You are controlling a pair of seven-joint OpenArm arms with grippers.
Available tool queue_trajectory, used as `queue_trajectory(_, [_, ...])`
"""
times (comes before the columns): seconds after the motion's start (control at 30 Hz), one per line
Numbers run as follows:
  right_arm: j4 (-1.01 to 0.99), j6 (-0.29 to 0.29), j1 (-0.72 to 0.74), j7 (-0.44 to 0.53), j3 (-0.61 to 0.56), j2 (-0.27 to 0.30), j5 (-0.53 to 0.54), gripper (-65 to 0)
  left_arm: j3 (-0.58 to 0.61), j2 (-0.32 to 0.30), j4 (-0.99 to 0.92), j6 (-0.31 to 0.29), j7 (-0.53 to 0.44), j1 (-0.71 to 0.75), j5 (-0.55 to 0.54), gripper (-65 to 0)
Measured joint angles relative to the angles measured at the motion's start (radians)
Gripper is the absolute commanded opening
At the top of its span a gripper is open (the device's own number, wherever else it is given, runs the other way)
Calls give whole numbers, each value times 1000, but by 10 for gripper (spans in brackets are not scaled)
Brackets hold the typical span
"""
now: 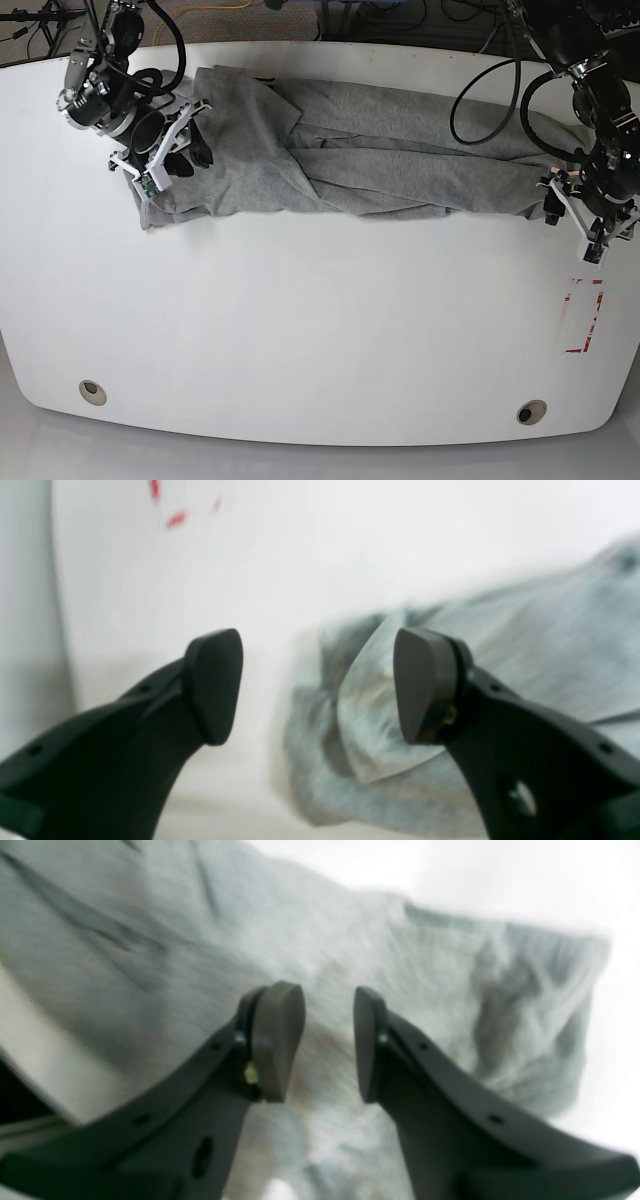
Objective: Fold the T-shirt properly
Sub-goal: 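Reposition the left gripper and grasp the shirt's folded end beside it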
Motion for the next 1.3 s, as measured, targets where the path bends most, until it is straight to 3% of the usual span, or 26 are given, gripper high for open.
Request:
queue_trajectory(0.2, [-108, -4, 45, -18, -33, -31, -210, -457, -142, -8, -71, 5, 119, -37, -113, -136])
queue_trajectory(0.33, [-134, -6, 46, 40, -80, -68, -275, -457, -193, -10, -167, 5, 141, -52, -192, -79])
queue_trajectory(0.53, [-154, 0, 43, 79, -101, -92, -341, -457, -220, -63, -285, 5, 171, -45, -232, -76])
queue_trajectory(0.77, [-157, -2, 41, 80, -99, -94, -347, -457, -217, -104, -395, 4, 165, -2, -368, -76])
queue_trajectory(1.13, [-157, -1, 41, 80, -97, -94, -345, -457, -214, -112, -501, -1, 141, 33, -415, -76])
queue_trajectory(1.3, [-157, -1, 41, 80, -97, -97, -345, -457, -133, -128, -515, 2, 137, 27, -436, -78])
